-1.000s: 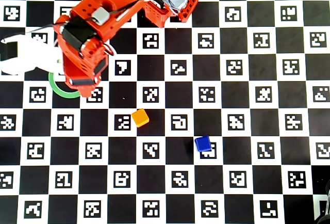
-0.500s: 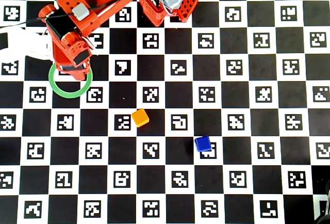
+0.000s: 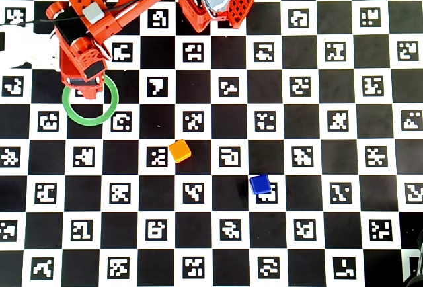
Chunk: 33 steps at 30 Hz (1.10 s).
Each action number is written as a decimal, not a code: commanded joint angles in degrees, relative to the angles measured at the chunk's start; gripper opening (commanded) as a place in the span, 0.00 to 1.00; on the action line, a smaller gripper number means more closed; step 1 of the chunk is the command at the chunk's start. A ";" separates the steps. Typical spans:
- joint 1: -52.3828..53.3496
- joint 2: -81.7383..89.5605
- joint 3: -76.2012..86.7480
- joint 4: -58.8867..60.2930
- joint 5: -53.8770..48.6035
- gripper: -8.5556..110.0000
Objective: Grab the red cube then put it in the green circle then put the blue cube on top and finally the orange cube on top
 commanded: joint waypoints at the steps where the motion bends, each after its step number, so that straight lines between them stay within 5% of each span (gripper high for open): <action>1: 0.97 0.79 0.53 -2.46 0.35 0.07; 33: 0.53 -5.89 5.01 -15.73 2.55 0.07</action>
